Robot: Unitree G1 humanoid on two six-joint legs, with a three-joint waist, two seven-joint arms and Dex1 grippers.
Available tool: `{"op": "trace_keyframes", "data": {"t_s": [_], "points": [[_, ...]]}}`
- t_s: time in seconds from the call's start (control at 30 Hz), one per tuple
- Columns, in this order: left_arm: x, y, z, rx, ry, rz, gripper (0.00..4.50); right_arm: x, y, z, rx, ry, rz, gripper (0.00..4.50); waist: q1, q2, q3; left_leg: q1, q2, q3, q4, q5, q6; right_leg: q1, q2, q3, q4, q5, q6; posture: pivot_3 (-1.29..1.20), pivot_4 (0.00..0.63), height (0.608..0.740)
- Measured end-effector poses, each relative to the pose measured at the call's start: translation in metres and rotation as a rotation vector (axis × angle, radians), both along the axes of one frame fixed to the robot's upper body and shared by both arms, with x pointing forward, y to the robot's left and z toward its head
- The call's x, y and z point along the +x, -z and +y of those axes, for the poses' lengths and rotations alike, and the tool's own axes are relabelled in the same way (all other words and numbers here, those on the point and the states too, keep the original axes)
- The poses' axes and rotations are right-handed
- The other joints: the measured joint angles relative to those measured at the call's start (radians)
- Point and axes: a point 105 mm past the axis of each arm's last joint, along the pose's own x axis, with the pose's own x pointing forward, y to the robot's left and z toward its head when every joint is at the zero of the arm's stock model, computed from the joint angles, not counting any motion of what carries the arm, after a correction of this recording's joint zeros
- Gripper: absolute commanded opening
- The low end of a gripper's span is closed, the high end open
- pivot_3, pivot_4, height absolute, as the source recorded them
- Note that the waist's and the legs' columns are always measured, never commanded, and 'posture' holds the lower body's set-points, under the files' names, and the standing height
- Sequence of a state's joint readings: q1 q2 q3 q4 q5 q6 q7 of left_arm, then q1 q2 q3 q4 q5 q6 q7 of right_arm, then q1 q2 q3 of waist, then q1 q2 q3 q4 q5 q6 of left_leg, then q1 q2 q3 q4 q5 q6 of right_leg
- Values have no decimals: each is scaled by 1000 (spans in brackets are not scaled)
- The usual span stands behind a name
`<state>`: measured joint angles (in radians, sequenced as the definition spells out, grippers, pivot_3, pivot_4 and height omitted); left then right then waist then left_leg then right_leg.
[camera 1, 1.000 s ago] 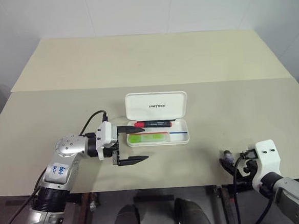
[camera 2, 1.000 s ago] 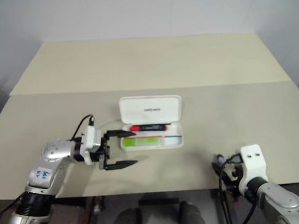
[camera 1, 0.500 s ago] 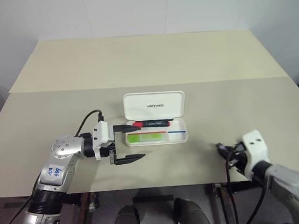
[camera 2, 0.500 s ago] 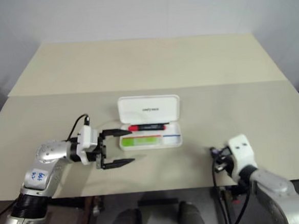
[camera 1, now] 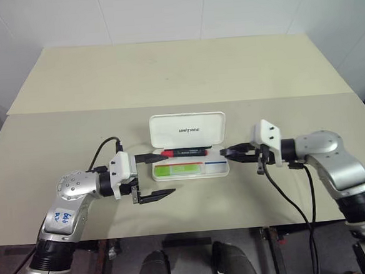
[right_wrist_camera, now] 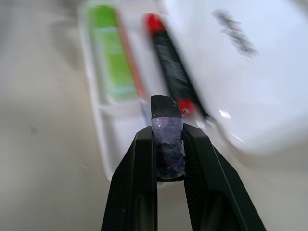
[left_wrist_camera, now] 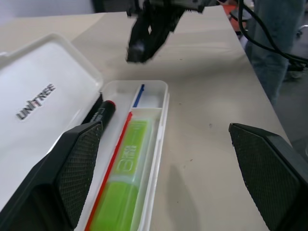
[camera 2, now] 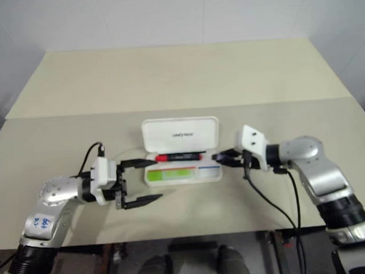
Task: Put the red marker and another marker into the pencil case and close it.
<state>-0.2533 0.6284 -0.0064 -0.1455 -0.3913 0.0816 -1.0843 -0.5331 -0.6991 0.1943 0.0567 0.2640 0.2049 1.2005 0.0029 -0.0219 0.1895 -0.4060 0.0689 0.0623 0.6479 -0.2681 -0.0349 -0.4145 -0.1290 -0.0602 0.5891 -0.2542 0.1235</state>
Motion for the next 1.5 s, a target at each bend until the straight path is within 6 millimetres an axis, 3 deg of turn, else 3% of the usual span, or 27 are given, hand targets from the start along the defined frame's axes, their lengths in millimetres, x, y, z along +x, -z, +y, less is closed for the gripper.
{"op": "trace_keyframes", "data": {"t_s": [0.23,0.73,1.1,1.27,1.5], "points": [[-6,3,8,3,-51,3,4500,-6,12,5,-53,-130,22,376,-3,0,0,1,0,1,0,-1,0,0,0,0,0,0,1,0,150,740],[-9,3,7,-2,-80,6,4500,13,14,18,-45,-78,8,376,-4,0,0,1,0,1,0,0,-1,-1,0,1,2,0,0,0,150,740],[-8,3,8,0,-88,3,4500,17,12,6,-95,-79,8,4340,-4,0,0,1,0,1,1,0,-1,-1,0,1,1,0,0,0,150,740],[-6,0,7,-1,-86,-7,4500,16,11,6,-95,-84,13,4460,-5,0,0,2,0,1,1,0,-1,-1,0,1,2,0,0,0,150,740],[-4,-1,7,-1,-85,-11,4500,14,-17,13,38,-106,3,4460,-5,0,0,1,0,1,0,0,-2,-1,0,1,3,0,0,0,150,740]]}}
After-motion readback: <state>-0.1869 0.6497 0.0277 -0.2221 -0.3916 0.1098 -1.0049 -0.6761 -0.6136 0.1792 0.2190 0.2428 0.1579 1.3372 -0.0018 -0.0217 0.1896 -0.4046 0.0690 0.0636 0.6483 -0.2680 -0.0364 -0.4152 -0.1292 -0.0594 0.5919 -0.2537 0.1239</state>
